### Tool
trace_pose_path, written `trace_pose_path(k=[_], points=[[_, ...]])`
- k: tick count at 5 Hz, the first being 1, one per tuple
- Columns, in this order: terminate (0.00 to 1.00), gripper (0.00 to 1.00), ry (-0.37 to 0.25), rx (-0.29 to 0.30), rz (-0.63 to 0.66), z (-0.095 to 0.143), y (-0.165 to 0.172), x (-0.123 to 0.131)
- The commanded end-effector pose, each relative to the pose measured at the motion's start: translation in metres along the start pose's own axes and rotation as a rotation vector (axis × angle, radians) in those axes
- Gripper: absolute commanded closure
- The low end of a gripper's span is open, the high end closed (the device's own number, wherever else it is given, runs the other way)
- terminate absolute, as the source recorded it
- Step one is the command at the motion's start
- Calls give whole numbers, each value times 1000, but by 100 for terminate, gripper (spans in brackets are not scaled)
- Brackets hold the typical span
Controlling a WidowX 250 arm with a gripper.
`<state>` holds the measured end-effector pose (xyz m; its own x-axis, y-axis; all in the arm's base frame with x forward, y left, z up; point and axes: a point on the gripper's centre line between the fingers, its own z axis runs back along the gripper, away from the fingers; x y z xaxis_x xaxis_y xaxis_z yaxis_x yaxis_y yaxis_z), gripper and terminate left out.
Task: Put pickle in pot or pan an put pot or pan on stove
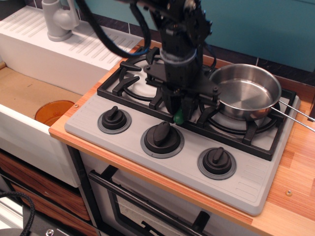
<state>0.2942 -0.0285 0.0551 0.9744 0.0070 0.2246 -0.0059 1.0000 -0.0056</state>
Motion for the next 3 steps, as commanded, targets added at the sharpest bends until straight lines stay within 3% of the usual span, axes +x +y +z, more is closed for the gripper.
trace_pose_path(k=[1, 3], points=[[0, 100, -26, 14, -2, 41, -8, 14], [0, 100, 35, 61, 57, 95, -46, 8]])
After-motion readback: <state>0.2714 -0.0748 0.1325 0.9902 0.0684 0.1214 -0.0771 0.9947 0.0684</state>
